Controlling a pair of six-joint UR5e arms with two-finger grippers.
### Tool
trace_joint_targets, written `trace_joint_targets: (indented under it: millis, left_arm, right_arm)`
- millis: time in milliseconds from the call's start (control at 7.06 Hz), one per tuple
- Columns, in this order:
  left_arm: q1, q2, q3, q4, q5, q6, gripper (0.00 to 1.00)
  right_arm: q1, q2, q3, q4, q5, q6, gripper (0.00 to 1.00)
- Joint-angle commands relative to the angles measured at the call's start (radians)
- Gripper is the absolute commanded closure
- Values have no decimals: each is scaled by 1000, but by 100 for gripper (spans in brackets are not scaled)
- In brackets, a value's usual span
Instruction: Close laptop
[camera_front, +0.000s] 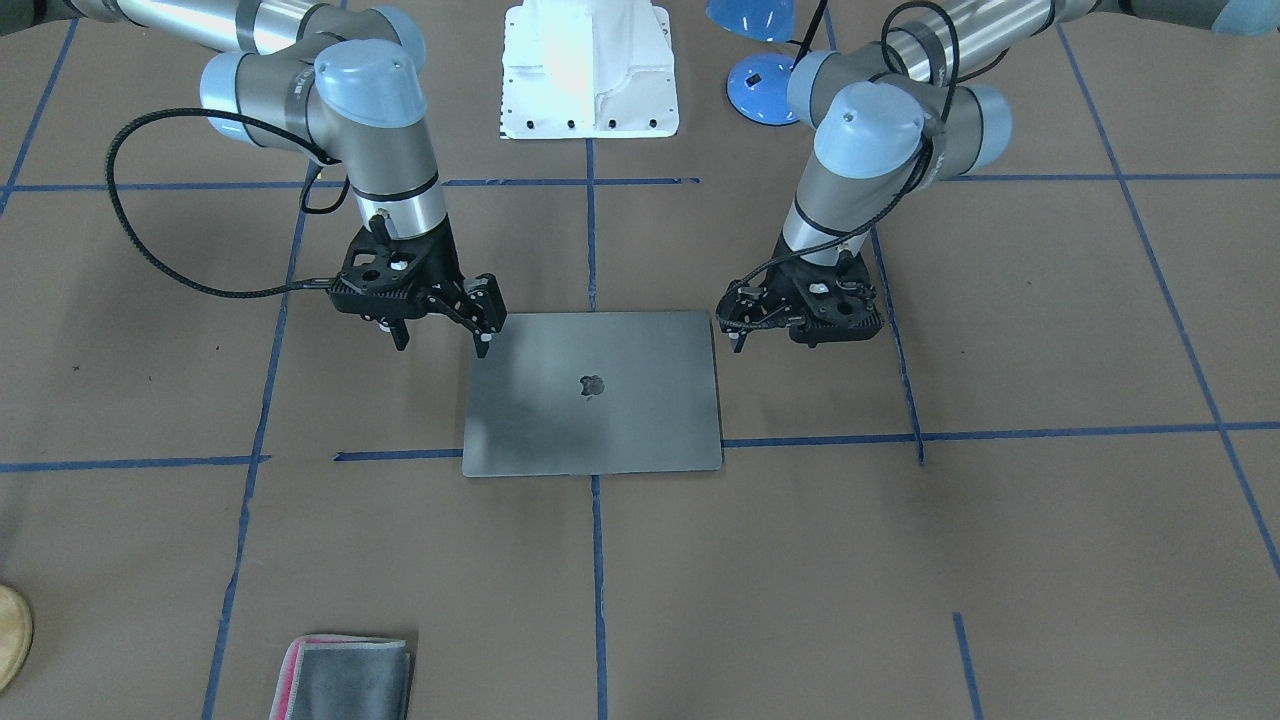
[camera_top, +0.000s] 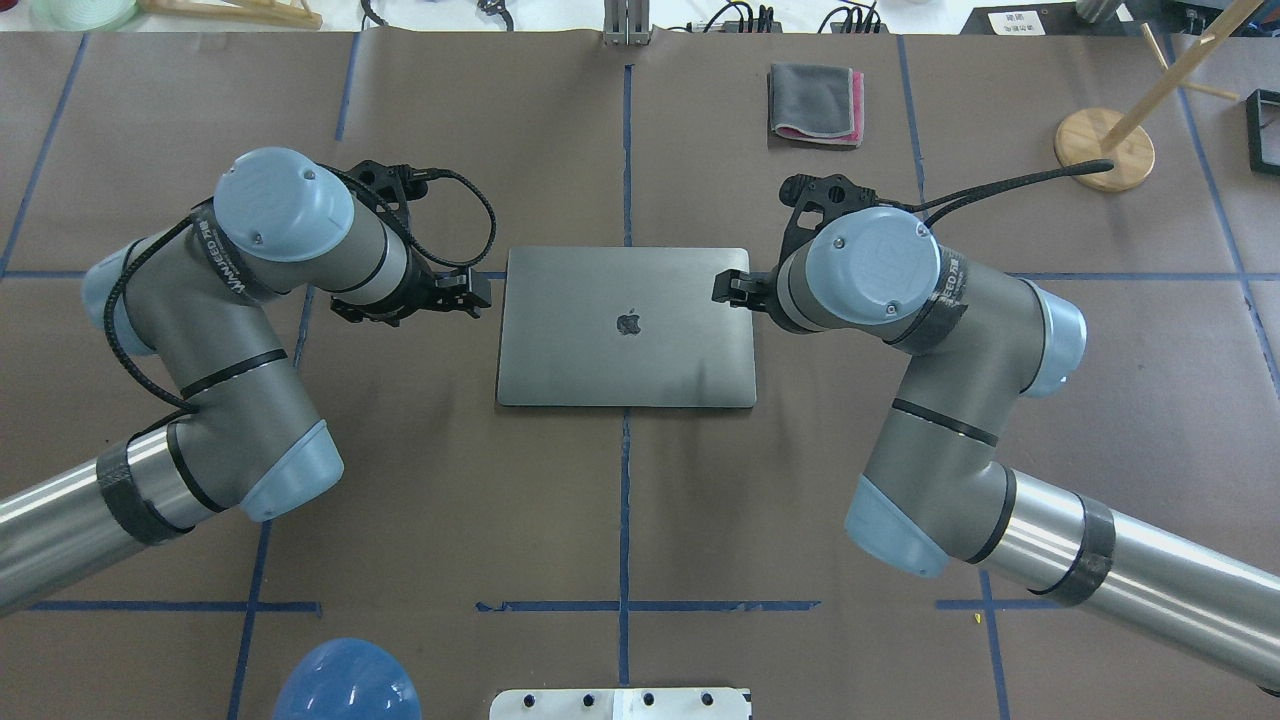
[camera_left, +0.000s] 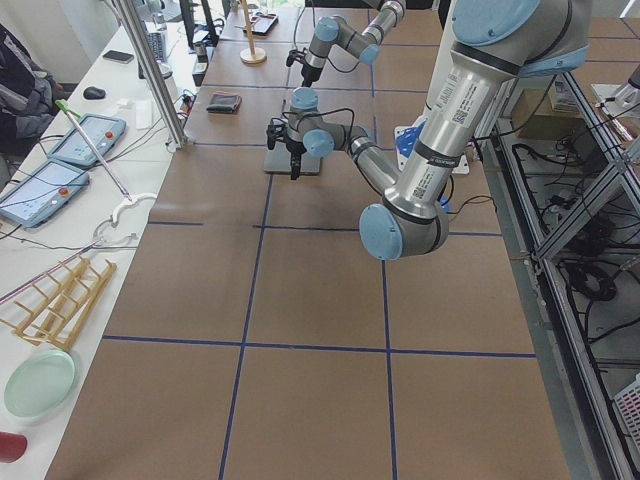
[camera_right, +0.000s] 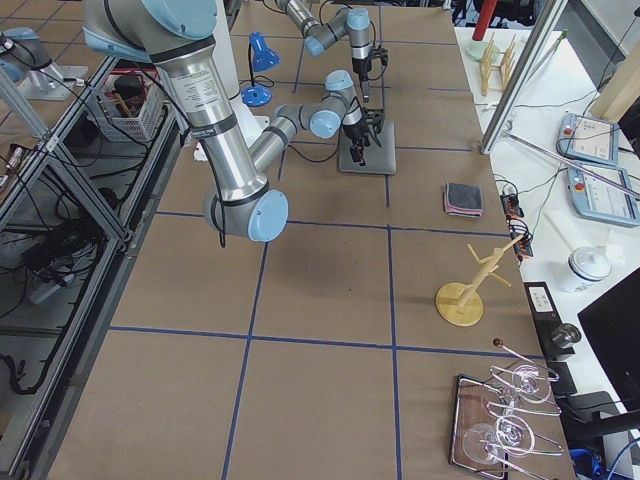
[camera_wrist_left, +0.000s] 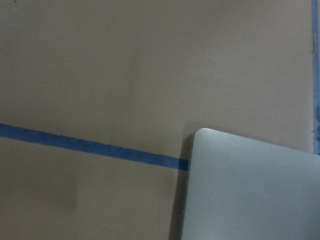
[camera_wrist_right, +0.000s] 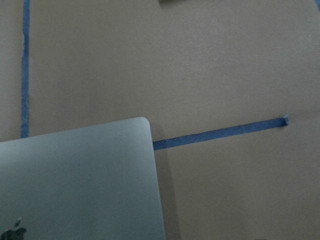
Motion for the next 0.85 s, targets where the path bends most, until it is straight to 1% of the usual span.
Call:
trace_joint_targets:
  millis: [0, 142, 283, 425, 567, 708]
  left_arm:
    - [-73, 95, -158, 182, -71, 279, 1]
    - [-150, 181, -185, 185, -173, 367, 1]
    - [-225, 272, -219, 185, -220, 535, 1]
    - [-314, 352, -226, 185, -269, 687, 1]
    - [-386, 406, -217, 185, -297, 802, 1]
    - [-463, 465, -219, 184, -300, 849, 1]
  right_arm:
    - [125, -132, 87, -12, 209, -222, 1]
    - [214, -217, 127, -2, 313, -387, 1]
    - [296, -302, 164, -1, 399, -508, 1]
    - [378, -385, 186, -1, 461, -642, 1]
    - [460, -454, 187, -1, 502, -799, 1]
    - [533, -531, 186, -2, 528, -948, 1]
